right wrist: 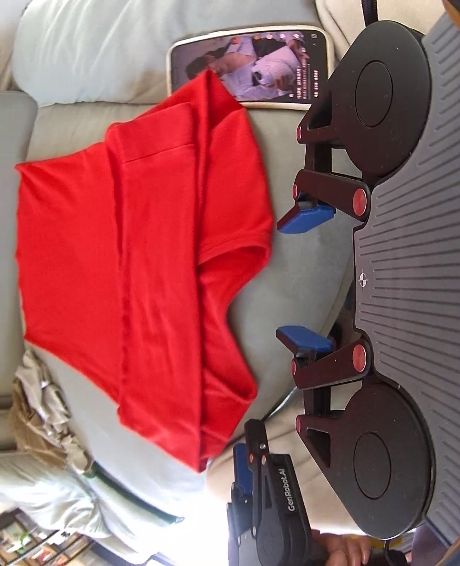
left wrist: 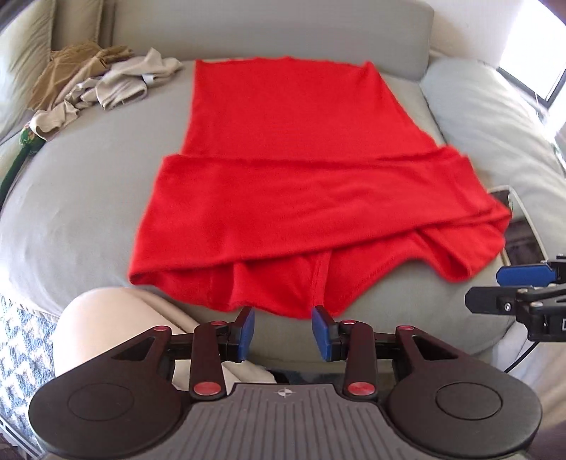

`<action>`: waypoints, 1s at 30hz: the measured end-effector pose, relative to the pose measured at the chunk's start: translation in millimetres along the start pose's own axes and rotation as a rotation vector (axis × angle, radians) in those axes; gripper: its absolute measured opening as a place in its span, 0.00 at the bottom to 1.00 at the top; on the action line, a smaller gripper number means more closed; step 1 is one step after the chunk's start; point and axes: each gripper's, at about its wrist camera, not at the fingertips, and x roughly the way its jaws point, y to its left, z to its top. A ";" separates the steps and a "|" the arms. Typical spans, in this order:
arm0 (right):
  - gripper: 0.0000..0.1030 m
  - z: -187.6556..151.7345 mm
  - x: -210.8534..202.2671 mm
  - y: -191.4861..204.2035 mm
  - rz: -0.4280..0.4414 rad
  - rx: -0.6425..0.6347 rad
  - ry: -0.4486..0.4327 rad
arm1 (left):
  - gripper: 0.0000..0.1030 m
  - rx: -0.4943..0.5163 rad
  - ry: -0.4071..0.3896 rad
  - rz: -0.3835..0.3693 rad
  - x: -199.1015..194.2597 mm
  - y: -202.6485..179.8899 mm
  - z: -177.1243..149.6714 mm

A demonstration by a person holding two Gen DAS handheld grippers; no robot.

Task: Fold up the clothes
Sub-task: 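Open both tools and lift them off the T-shirt, then grasp the T-shirt side edge with the left tool while the right tool grasps it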

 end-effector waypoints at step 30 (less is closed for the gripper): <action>0.61 269.6 49.4 -144.1 0.053 0.417 -0.162 | 0.40 -0.293 -0.124 0.041 149.0 106.5 269.9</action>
